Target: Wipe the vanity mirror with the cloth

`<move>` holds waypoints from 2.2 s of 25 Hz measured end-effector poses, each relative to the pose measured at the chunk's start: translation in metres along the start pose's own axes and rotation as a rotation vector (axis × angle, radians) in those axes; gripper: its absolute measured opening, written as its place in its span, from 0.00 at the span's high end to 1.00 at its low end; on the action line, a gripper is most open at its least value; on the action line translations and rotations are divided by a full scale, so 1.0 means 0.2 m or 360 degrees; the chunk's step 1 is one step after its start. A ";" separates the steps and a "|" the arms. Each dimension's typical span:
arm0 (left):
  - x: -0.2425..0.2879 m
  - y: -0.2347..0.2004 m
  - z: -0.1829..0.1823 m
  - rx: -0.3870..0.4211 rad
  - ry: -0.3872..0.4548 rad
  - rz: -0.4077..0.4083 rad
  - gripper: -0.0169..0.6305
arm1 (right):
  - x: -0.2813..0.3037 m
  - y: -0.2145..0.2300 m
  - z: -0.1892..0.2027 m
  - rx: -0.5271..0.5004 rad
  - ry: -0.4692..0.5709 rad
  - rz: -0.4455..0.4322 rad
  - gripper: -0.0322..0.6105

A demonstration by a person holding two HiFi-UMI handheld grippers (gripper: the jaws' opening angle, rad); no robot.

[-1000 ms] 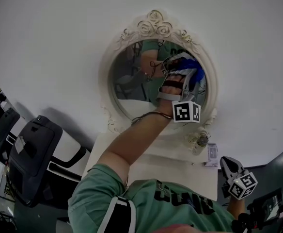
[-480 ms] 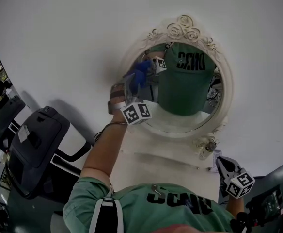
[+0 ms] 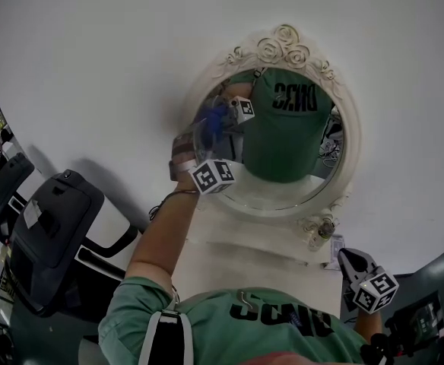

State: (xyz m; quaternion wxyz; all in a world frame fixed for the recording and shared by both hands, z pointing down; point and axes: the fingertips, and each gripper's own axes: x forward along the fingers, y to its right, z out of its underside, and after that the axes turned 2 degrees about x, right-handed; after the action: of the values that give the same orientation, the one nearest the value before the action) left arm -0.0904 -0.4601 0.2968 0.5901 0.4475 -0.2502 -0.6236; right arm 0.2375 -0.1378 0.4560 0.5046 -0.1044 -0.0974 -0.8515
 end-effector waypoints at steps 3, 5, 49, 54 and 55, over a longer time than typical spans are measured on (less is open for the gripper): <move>-0.02 0.09 -0.18 0.0012 0.0105 0.0051 0.90 | -0.02 0.03 0.01 0.0018 0.0010 0.0013 0.93; -0.04 0.17 -0.36 0.0036 0.0210 0.0083 0.90 | -0.03 0.05 0.03 0.0027 0.0019 0.0017 0.93; -0.04 0.04 0.07 0.0154 0.0002 0.0020 0.90 | 0.08 -0.07 -0.03 -0.0048 -0.0015 -0.0081 0.93; -0.08 0.17 -0.24 0.0165 0.0173 0.0074 0.90 | 0.04 -0.04 0.00 -0.0029 -0.0016 -0.0058 0.93; -0.09 0.20 -0.34 0.0170 0.0224 0.0087 0.90 | 0.04 -0.04 0.01 -0.0024 -0.0015 -0.0050 0.93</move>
State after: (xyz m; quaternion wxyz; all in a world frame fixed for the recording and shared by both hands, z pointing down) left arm -0.0142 -0.4352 0.3038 0.5984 0.5141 -0.2532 -0.5600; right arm 0.2279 -0.1397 0.4597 0.4898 -0.1107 -0.0950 -0.8596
